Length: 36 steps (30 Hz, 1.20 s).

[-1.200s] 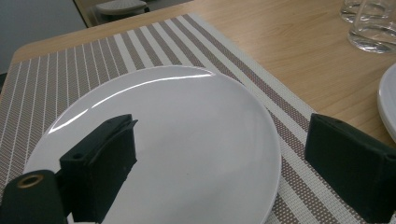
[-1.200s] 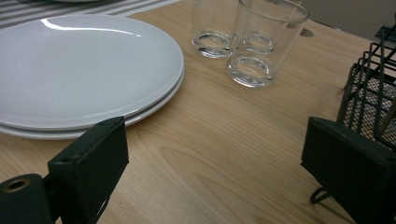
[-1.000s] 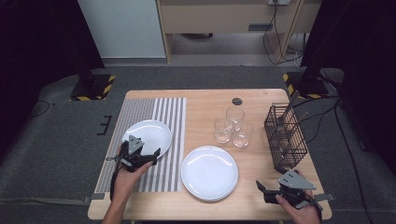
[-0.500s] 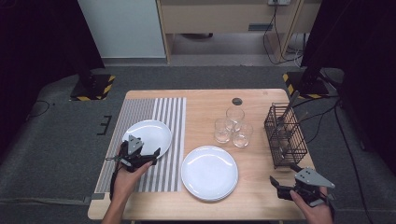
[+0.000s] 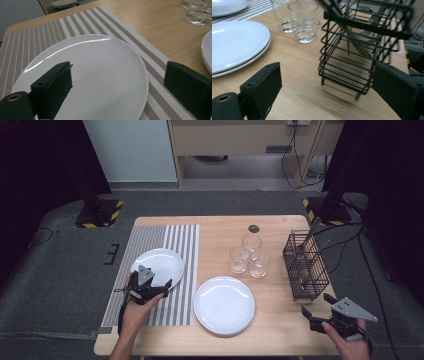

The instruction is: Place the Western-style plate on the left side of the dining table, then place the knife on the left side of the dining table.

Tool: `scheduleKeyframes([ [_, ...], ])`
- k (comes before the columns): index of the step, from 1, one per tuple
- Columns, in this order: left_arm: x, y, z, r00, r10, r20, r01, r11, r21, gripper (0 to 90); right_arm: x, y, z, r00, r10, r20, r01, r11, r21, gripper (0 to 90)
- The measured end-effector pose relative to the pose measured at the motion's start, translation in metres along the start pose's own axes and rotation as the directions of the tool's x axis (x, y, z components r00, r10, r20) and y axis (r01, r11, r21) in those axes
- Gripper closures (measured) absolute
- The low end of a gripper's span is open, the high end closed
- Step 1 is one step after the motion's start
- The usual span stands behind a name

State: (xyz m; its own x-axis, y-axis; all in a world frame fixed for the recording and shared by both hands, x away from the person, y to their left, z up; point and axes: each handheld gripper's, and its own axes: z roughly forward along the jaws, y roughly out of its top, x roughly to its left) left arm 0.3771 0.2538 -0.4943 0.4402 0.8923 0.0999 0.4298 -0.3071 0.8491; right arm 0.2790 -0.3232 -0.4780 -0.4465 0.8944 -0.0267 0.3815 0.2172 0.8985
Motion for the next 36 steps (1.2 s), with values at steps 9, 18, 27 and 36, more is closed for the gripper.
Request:
scheduleKeyframes([
  [9, -0.001, 0.000, -0.001, 1.0000, 0.000, -0.002, 0.000, 1.0000, -0.001, 7.4, -0.012, 0.014, -0.018, 0.9993, 0.027, 0.025, -0.026, 1.000, -0.017, 10.3],
  [18, -0.001, 0.001, -0.002, 1.0000, 0.001, -0.001, -0.001, 1.0000, -0.008, 7.2, -0.025, 0.045, -0.030, 0.9988, 0.031, 0.039, -0.029, 0.999, -0.036, 14.8],
  [27, -0.001, 0.001, -0.004, 1.0000, 0.001, -0.004, -0.001, 0.9999, -0.011, 7.2, -0.028, 0.072, -0.037, 0.9980, 0.047, 0.042, -0.045, 0.998, -0.045, 25.0],
  [36, -0.003, 0.000, -0.004, 1.0000, 0.009, -0.001, -0.009, 0.9999, -0.005, 6.8, -0.032, 0.091, -0.026, 0.9994, 0.027, 0.021, -0.027, 0.999, -0.030, 35.5],
])
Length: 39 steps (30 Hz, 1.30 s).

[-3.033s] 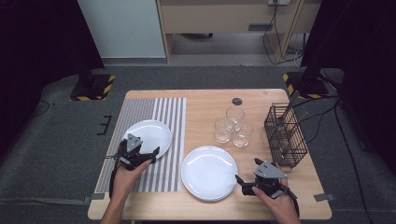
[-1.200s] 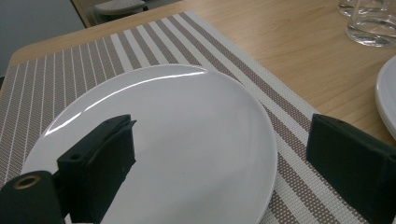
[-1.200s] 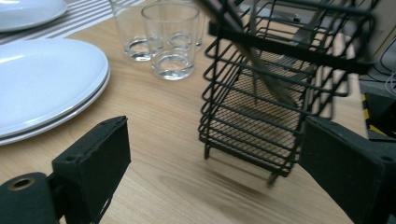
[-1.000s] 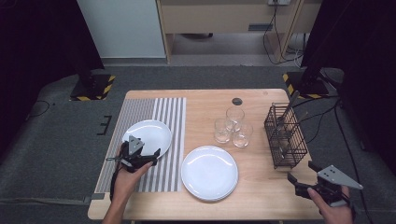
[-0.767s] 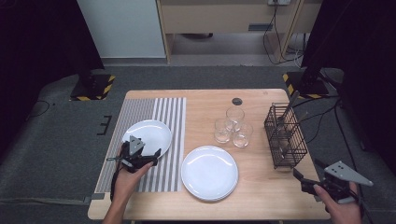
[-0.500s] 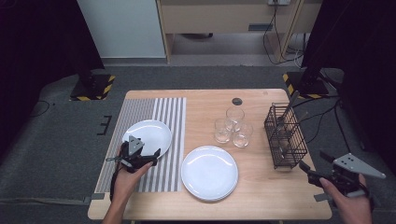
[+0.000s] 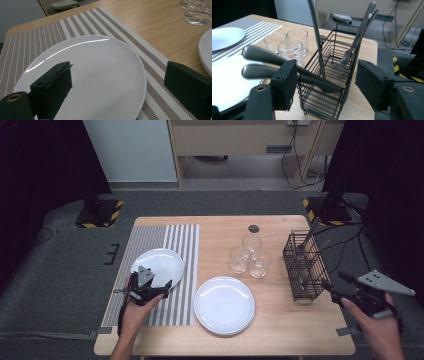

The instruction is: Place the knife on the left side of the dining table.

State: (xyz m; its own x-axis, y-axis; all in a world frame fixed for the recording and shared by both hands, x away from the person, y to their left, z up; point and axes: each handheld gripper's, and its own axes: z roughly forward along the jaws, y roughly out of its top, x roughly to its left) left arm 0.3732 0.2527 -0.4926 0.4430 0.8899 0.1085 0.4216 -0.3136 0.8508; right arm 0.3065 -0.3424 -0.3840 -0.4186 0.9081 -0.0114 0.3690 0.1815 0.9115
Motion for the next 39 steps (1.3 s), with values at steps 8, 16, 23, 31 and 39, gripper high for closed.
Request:
scheduleKeyframes([
  [8, -0.003, -0.001, -0.001, 1.0000, 0.007, -0.001, -0.007, 1.0000, 0.000, 6.3, -0.001, 0.029, 0.032, 0.9991, -0.038, -0.021, 0.039, 0.998, 0.042, 42.2],
  [16, -0.003, -0.001, -0.007, 1.0000, -0.002, -0.005, 0.002, 0.9998, -0.019, 6.3, 0.007, 0.043, 0.064, 0.9957, -0.087, -0.033, 0.089, 0.993, 0.082, 48.5],
  [23, -0.007, 0.000, -0.006, 1.0000, 0.008, 0.004, -0.008, 0.9998, -0.020, 6.3, 0.010, 0.052, 0.086, 0.9931, -0.112, -0.034, 0.116, 0.986, 0.122, 53.2],
  [31, -0.005, 0.001, -0.009, 1.0000, 0.009, -0.001, -0.009, 0.9996, -0.027, 6.2, 0.013, 0.056, 0.113, 0.9908, -0.134, -0.019, 0.135, 0.976, 0.169, 59.5],
  [39, -0.002, 0.002, -0.013, 0.9999, -0.003, -0.011, 0.002, 0.9991, -0.041, 6.2, 0.012, 0.051, 0.127, 0.9910, -0.133, -0.017, 0.134, 0.969, 0.210, 65.5],
])
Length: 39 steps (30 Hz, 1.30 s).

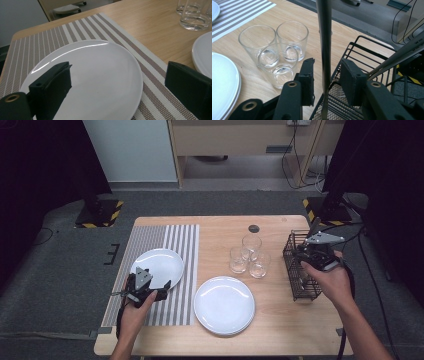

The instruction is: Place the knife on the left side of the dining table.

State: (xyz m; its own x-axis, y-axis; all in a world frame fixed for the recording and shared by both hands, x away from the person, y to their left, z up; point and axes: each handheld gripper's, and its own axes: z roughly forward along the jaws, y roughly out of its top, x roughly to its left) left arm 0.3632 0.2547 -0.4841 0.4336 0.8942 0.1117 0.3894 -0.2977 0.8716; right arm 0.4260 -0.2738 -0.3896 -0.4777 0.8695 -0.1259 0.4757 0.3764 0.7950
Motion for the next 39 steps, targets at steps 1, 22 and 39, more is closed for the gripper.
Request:
scheduleKeyframes([
  [1, 0.001, 0.000, 0.000, 1.0000, -0.002, -0.001, 0.002, 1.0000, -0.002, 6.2, 0.000, 0.000, 0.001, 1.0000, -0.003, 0.000, 0.003, 1.000, 0.003, 66.5],
  [22, 0.005, 0.001, -0.005, 0.9999, 0.001, -0.013, -0.001, 1.0000, -0.009, 6.2, 0.003, 0.001, 0.010, 0.9991, -0.022, 0.037, 0.022, 0.999, 0.023, 82.1],
  [39, 0.004, 0.000, -0.003, 0.9998, 0.018, -0.013, -0.018, 0.9998, 0.003, 6.2, 0.006, -0.011, -0.005, 0.9988, -0.008, 0.049, 0.011, 0.997, -0.074, 82.5],
])
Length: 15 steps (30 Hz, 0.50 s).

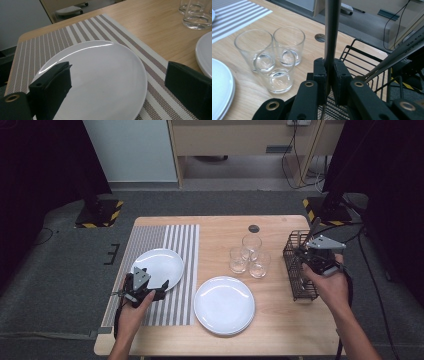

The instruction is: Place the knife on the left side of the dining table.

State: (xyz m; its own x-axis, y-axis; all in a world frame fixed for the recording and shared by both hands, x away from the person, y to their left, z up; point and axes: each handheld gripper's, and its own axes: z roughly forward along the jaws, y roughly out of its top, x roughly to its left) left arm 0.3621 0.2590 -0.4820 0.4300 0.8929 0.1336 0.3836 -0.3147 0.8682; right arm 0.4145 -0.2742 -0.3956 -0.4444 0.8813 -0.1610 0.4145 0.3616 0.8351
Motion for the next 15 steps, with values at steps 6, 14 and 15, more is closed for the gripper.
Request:
scheduleKeyframes([
  [6, 0.001, 0.001, -0.001, 1.0000, -0.003, -0.003, 0.003, 1.0000, -0.006, 6.2, -0.001, -0.005, -0.002, 0.9999, 0.011, 0.004, -0.011, 1.000, -0.019, 82.5],
  [14, 0.003, 0.000, -0.002, 0.9999, -0.010, -0.007, 0.010, 0.9999, -0.007, 6.2, -0.010, -0.012, -0.014, 0.9982, 0.058, -0.013, -0.058, 0.996, -0.062, 82.6],
  [15, 0.003, 0.001, -0.002, 0.9999, -0.009, -0.008, 0.009, 0.9999, -0.008, 6.2, -0.011, -0.013, -0.015, 0.9981, 0.059, -0.018, -0.060, 0.996, -0.065, 82.6],
])
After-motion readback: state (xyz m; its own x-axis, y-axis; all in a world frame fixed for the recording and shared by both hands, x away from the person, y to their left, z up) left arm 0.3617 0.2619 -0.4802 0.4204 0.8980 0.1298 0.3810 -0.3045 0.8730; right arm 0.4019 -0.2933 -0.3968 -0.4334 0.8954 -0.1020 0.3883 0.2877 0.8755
